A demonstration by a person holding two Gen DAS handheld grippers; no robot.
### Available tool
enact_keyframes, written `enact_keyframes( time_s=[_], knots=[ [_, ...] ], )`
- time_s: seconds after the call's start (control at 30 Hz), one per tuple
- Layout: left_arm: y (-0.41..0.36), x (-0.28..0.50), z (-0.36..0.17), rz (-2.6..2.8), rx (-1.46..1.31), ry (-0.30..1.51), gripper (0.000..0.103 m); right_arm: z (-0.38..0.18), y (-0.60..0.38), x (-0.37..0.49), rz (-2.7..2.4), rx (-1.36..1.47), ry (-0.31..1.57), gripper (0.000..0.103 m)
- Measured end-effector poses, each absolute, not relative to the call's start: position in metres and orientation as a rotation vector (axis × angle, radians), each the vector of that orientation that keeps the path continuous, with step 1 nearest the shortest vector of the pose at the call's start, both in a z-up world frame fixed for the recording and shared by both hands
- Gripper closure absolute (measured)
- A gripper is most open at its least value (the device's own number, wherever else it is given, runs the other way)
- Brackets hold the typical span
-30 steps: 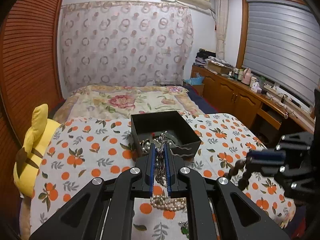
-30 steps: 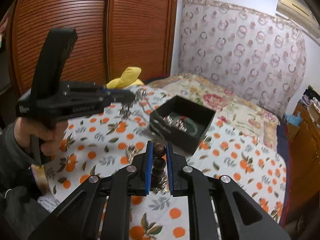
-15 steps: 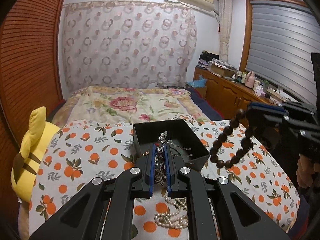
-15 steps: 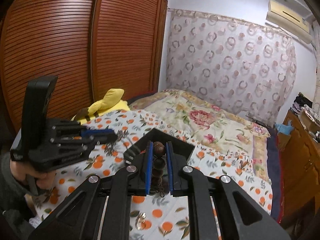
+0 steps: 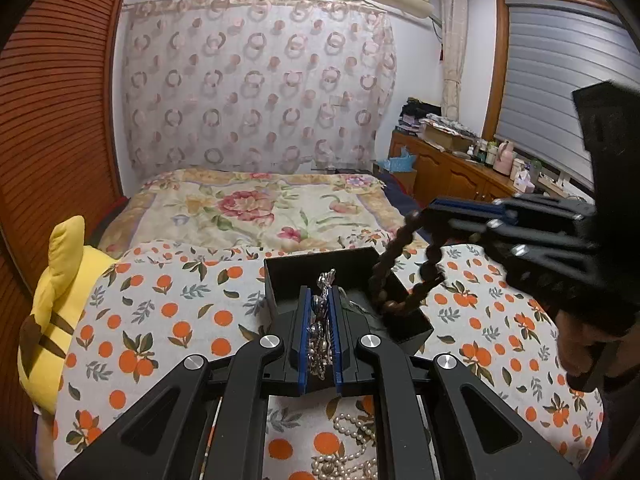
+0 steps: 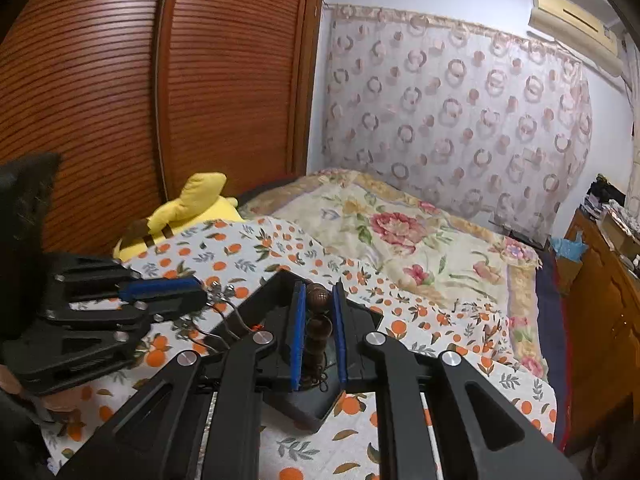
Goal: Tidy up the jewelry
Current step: 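Carry silver chains over the box with left tool while right tool lifts bead bracelet, then open the left tool over the box while the right tool releases the bead bracelet into it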
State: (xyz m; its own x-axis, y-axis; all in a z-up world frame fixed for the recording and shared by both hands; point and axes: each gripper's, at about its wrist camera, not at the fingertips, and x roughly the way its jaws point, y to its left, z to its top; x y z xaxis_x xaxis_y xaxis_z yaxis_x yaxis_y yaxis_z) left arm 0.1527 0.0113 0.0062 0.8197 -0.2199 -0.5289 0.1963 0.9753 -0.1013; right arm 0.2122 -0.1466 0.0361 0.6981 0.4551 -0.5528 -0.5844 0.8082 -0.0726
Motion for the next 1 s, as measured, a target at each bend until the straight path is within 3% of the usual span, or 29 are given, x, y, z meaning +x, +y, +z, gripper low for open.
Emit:
enact_keyframes(
  time_s=[0.4,0.6,0.7,1.0],
  knots=[
    [0.009,0.167,0.022,-0.215,-0.043,0.539,0.095,-0.005,-0.15,0.229,0.588,-0.213,0.654,0.088],
    [0.005,0.184,0.019,-0.202,-0.033,0.557,0.095,-0.009,-0.157,0.23,0.588,-0.194,0.673,0.087],
    [0.001,0.195,0.013,-0.195,-0.029,0.571,0.095,-0.008,-0.165,0.227,0.6,-0.175,0.67,0.079],
    [-0.003,0.216,-0.007,-0.183,-0.033,0.613,0.095,-0.004,-0.18,0.217,0.605,-0.156,0.66,0.079]
  ],
)
